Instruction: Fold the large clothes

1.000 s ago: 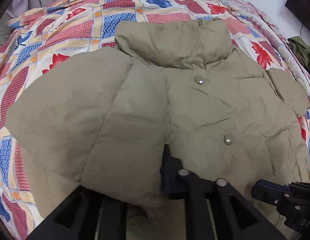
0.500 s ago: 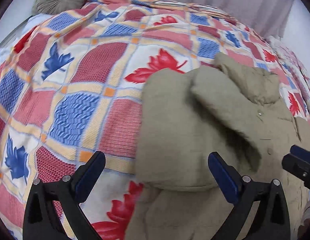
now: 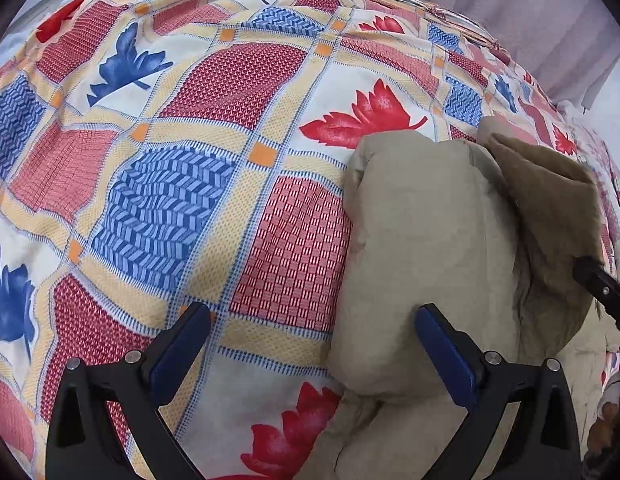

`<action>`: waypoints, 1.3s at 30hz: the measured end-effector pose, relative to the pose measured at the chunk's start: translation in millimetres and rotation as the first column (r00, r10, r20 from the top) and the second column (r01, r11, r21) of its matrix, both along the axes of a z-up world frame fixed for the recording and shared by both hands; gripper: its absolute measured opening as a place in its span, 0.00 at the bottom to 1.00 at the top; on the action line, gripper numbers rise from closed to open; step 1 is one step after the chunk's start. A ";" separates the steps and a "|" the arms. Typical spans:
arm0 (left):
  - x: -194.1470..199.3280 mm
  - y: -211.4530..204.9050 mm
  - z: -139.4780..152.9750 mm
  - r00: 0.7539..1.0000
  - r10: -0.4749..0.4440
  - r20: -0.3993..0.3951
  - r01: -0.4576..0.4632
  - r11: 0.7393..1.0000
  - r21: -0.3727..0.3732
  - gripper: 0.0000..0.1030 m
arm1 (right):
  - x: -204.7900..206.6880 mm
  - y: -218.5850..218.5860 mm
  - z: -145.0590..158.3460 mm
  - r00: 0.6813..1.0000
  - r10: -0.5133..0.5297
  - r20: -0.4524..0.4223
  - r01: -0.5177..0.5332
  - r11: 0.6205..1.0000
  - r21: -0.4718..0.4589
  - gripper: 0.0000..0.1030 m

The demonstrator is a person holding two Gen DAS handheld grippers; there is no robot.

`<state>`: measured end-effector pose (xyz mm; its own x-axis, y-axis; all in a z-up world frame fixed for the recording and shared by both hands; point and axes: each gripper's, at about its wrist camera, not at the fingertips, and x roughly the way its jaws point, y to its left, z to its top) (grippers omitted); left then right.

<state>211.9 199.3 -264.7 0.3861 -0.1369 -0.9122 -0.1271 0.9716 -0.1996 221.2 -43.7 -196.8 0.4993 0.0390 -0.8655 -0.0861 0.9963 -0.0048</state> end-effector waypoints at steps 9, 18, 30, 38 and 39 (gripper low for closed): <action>36.9 -13.8 -1.4 0.999 -0.049 -0.002 0.049 0.998 -0.034 0.98 | -21.2 -159.1 -71.6 0.860 -0.365 -0.356 0.500 0.743 0.446 0.05; 51.2 -56.9 -15.2 0.991 -0.131 0.025 0.125 0.978 0.167 0.71 | -40.6 -168.9 -86.1 0.846 -0.370 -0.383 0.525 0.703 0.480 0.05; 19.2 -25.4 24.4 0.994 -0.097 0.054 0.087 0.982 0.171 0.71 | -41.9 -161.4 -65.9 0.878 -0.265 -0.399 0.430 0.802 0.414 0.17; -7.4 -45.4 -9.3 0.991 -0.135 -0.020 0.136 0.958 0.252 0.72 | -49.7 -178.0 -15.1 0.933 -0.325 -0.155 0.356 0.894 0.270 0.17; -7.7 -43.8 -14.1 0.993 -0.112 -0.027 0.116 0.960 0.255 0.80 | -43.8 -176.8 -20.2 0.936 -0.315 -0.156 0.347 0.902 0.256 0.17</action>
<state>204.2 155.5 -278.7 0.3697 0.0589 -0.9273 -0.0133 0.9982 0.0581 177.5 -220.5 -217.0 0.4286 0.1324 -0.8937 0.2645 0.9275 0.2642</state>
